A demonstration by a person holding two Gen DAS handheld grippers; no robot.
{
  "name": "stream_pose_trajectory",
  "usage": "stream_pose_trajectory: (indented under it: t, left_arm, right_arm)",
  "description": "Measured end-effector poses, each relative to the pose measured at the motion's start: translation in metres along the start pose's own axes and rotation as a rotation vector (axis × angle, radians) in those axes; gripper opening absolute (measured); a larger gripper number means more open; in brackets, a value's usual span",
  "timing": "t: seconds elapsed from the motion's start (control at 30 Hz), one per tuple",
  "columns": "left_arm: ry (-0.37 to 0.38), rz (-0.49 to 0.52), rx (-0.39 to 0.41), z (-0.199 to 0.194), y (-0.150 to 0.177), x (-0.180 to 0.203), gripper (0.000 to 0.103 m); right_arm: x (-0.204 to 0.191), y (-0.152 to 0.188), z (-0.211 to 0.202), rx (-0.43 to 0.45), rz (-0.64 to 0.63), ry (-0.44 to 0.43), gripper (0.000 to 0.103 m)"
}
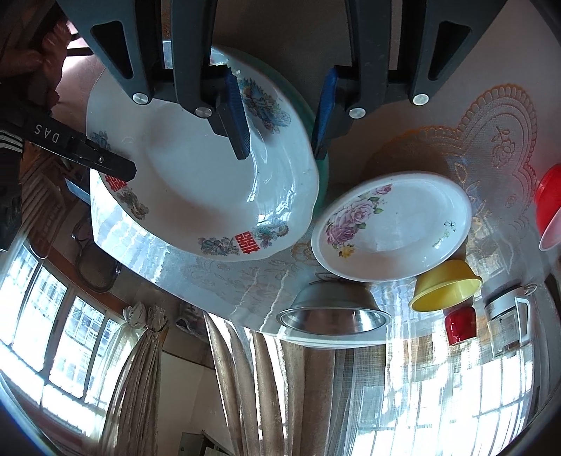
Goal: Organize plates and bowls
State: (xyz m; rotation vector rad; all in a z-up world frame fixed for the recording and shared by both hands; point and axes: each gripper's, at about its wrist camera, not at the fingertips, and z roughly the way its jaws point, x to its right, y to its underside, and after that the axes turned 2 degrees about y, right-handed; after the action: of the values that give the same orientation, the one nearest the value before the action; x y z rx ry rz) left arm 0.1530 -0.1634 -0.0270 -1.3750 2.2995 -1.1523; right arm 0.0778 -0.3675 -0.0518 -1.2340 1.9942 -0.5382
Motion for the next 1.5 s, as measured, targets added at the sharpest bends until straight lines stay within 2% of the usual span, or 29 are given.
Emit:
stream_pose_trajectory:
  t: [0.1, 0.17, 0.23, 0.33, 0.5, 0.73, 0.97, 1.1, 1.3, 1.5]
  left_arm:
    - [-0.009, -0.011, 0.020, -0.008, 0.002, -0.009, 0.048]
    - [-0.022, -0.023, 0.037, -0.014, 0.002, -0.017, 0.050]
    - [-0.032, -0.044, 0.051, -0.021, 0.001, -0.026, 0.057]
    - [-0.028, -0.091, 0.069, -0.029, 0.000, -0.041, 0.062]
    - [-0.060, -0.156, 0.109, -0.039, -0.002, -0.069, 0.063]
    - [-0.141, -0.248, 0.149, -0.040, -0.012, -0.104, 0.070]
    - [-0.209, -0.319, 0.151, -0.037, -0.009, -0.127, 0.077]
    - [-0.230, -0.358, 0.161, -0.038, -0.010, -0.134, 0.087]
    - [-0.256, -0.396, 0.143, -0.025, -0.023, -0.143, 0.087]
    - [-0.233, -0.405, 0.114, -0.015, -0.025, -0.148, 0.087]
  right_arm:
    - [-0.002, 0.001, -0.003, 0.003, 0.013, 0.004, 0.029]
    - [-0.002, 0.002, -0.005, 0.007, 0.014, 0.009, 0.029]
    - [-0.003, 0.004, -0.007, 0.014, 0.016, 0.014, 0.030]
    - [-0.005, 0.005, -0.009, 0.020, 0.016, 0.025, 0.031]
    - [-0.008, 0.003, -0.023, 0.099, -0.011, 0.126, 0.035]
    - [-0.020, -0.007, -0.041, 0.158, -0.022, 0.104, 0.035]
    - [-0.059, -0.007, -0.029, 0.122, -0.119, 0.046, 0.035]
    - [-0.079, -0.009, -0.016, 0.083, -0.159, 0.014, 0.035]
    - [-0.111, -0.020, 0.001, 0.040, -0.218, -0.022, 0.037]
    - [-0.139, -0.038, 0.016, 0.017, -0.259, -0.033, 0.037]
